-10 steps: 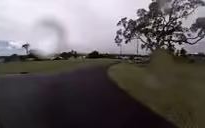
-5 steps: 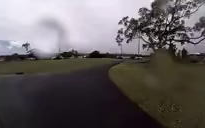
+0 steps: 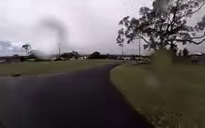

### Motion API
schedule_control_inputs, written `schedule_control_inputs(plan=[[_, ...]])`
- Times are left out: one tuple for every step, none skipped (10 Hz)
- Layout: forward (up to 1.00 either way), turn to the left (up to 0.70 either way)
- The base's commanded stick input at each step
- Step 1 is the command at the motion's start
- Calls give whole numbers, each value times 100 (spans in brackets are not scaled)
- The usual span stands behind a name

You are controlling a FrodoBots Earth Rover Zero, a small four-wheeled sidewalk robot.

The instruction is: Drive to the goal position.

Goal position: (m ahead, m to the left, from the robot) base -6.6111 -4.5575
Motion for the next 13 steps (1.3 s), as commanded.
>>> schedule_control_inputs(plan=[[85, 0], [85, 0], [85, 0], [85, 0], [85, 0], [85, 0], [85, 0], [85, 0], [85, 0], [85, -2], [85, -10], [85, -31], [85, -34]])
